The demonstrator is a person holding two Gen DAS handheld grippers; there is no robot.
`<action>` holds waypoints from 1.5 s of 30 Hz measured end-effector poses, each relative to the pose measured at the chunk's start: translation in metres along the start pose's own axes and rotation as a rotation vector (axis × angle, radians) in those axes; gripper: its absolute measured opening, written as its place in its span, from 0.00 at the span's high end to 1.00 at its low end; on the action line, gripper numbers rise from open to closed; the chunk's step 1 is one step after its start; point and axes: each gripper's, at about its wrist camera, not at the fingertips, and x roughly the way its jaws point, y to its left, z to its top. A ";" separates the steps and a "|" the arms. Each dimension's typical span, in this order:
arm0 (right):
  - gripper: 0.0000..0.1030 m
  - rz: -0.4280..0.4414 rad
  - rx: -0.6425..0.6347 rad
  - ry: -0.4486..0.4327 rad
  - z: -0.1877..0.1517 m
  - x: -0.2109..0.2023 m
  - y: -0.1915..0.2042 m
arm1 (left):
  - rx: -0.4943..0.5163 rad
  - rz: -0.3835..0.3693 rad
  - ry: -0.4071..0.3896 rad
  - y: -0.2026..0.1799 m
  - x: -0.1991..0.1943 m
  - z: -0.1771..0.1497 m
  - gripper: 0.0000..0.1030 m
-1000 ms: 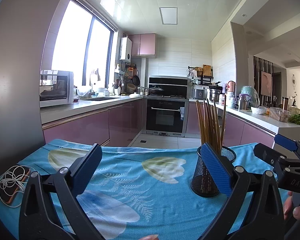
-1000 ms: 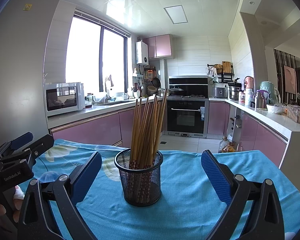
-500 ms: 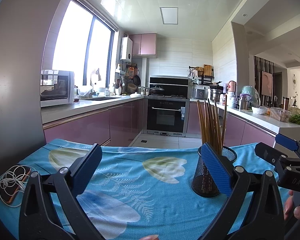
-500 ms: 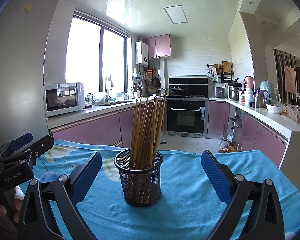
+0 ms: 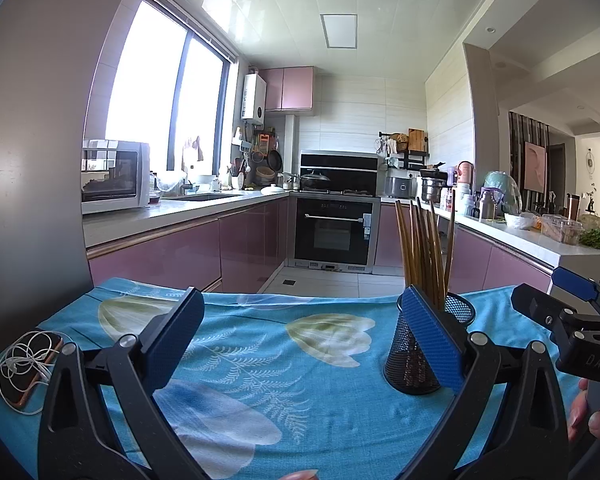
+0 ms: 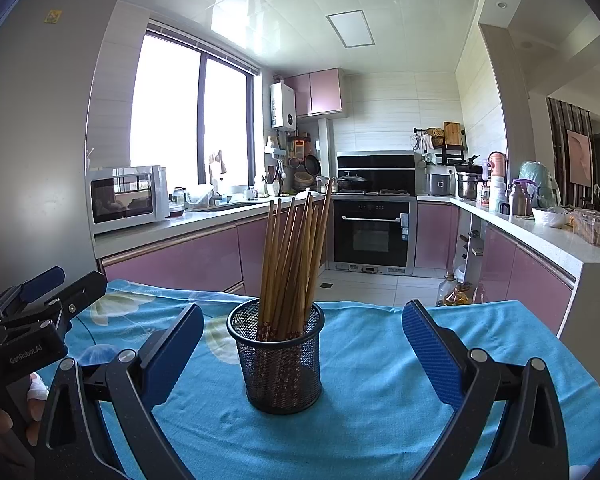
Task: Organize utensils
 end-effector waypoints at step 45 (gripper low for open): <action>0.06 0.004 0.011 0.010 -0.005 0.002 0.001 | 0.005 0.007 0.010 0.001 -0.001 -0.001 0.05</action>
